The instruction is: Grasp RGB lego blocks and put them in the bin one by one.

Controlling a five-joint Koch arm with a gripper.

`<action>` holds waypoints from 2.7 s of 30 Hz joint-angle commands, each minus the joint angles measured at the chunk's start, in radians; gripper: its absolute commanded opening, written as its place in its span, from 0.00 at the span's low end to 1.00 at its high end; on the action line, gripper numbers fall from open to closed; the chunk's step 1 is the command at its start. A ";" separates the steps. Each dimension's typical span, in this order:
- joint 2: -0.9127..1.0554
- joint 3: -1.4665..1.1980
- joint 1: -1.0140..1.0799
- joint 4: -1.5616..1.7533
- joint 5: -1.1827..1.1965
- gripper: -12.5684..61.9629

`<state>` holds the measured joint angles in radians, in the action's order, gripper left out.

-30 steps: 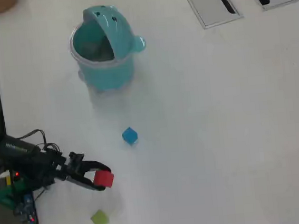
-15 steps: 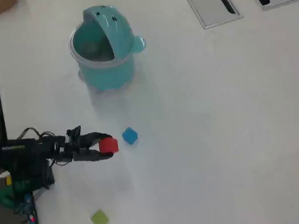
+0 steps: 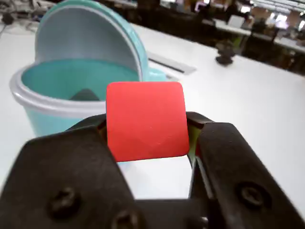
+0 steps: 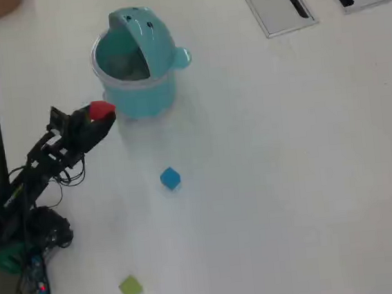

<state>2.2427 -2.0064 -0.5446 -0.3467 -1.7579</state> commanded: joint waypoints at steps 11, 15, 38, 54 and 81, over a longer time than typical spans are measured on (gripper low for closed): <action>-0.336 0.397 -0.199 0.262 -0.169 0.30; -0.495 0.489 -0.279 0.321 -0.239 0.30; -1.147 1.192 -0.281 0.238 -0.201 0.45; -0.966 1.220 -0.218 -0.141 0.190 0.57; -0.138 0.385 0.021 0.101 0.201 0.62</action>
<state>2.0402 -1.6398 -0.5231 -0.3590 -1.5601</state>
